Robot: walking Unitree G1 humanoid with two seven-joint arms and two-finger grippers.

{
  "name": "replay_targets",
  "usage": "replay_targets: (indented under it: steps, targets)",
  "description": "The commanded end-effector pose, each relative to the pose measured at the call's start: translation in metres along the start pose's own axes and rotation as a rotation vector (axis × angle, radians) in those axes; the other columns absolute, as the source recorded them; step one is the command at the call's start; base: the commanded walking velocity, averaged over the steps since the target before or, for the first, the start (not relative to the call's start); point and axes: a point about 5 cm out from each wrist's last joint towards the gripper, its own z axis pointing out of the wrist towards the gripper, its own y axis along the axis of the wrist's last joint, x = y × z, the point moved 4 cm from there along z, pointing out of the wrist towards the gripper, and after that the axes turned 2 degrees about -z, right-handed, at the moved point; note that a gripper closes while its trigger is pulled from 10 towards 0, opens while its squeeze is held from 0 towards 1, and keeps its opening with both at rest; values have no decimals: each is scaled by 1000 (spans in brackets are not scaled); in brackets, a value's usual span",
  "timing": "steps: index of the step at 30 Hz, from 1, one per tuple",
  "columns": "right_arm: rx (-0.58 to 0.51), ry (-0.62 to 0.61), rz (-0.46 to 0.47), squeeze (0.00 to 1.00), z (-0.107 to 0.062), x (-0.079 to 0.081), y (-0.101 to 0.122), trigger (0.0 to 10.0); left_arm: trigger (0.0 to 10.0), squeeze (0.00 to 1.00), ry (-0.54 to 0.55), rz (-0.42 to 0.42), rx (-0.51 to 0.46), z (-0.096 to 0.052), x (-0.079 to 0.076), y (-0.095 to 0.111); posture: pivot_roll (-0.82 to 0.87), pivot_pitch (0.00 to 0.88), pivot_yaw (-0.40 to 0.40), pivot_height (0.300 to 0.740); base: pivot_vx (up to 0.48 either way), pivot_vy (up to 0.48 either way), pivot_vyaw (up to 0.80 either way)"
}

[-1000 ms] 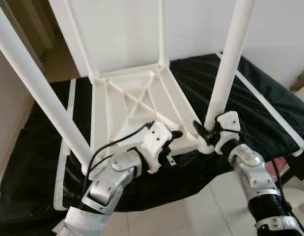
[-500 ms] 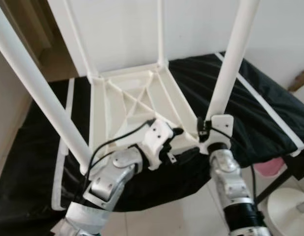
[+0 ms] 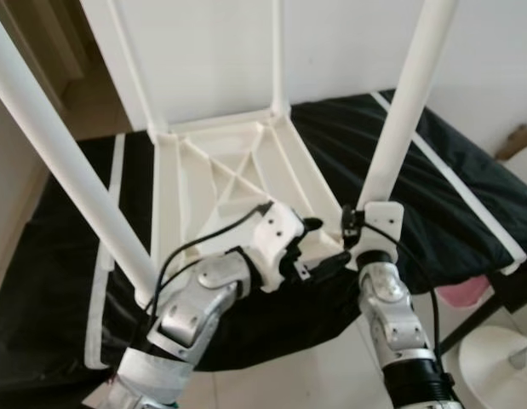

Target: Building children table

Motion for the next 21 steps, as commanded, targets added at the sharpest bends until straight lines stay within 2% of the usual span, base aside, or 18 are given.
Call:
replay_targets:
  steps: [1, 3, 4, 10, 12, 14, 15, 16, 18, 19, 20, 21]
  targets:
    - [93, -17, 0, 0, -7, 0, -21, 10000, 10000, 0, -59, -3, 12, -1, -7, -3, -68, 0, 58, 740, 0, 0, 0]
    - [89, -15, -1, 0, -7, 0, -21, 10000, 10000, 0, -60, -3, 12, -1, -7, -3, -68, 0, 58, 740, 0, 0, 0]
    - [79, -15, -6, 1000, -7, 0, -19, 10000, 10000, 0, -60, -4, 11, -1, -7, -3, -67, 0, 60, 740, 0, 0, 0]
    - [15, 36, 22, 1000, -8, -5, -7, 10000, 10000, 0, -61, -6, 12, -2, -8, -2, -67, 0, 65, 740, 0, 0, 0]
    - [-37, 134, 41, 1000, -10, -6, 3, 10000, 10000, 0, -62, -9, 14, -2, -8, -2, -65, 0, 68, 740, 0, 0, 0]
    - [-51, 168, 46, 1000, -11, -7, 6, 10000, 10000, 0, -62, -9, 14, -3, -8, -2, -65, 0, 68, 740, 0, 0, 0]
    - [-73, 221, 38, 1000, -11, -11, 10, 10000, 10000, 0, -62, -9, 15, -3, -8, -2, -65, 0, 68, 740, 0, 0, 0]
    - [-73, 221, 38, 1000, -11, -11, 10, 10000, 10000, 0, -62, -9, 15, -3, -8, -2, -65, 0, 68, 740, 0, 0, 0]
    - [-82, 368, 10, 996, -8, -17, 15, 10000, 10000, 0, -61, -9, 16, -3, -7, -2, -69, 0, 77, 740, 0, 0, 0]
    - [-82, 368, 10, 996, -8, -17, 15, 10000, 10000, 0, -61, -9, 16, -3, -7, -2, -69, 0, 77, 740, 0, 0, 0]
    - [-80, 425, -6, 0, -8, -16, 16, 10000, 10000, 0, -62, -8, 16, -3, -7, -2, -69, 0, 77, 740, 0, 0, 0]
    - [-82, 490, -30, 0, -7, -13, 18, 10000, 10000, 0, -64, -7, 15, -3, -6, -1, -72, 0, 82, 740, 0, 0, 0]
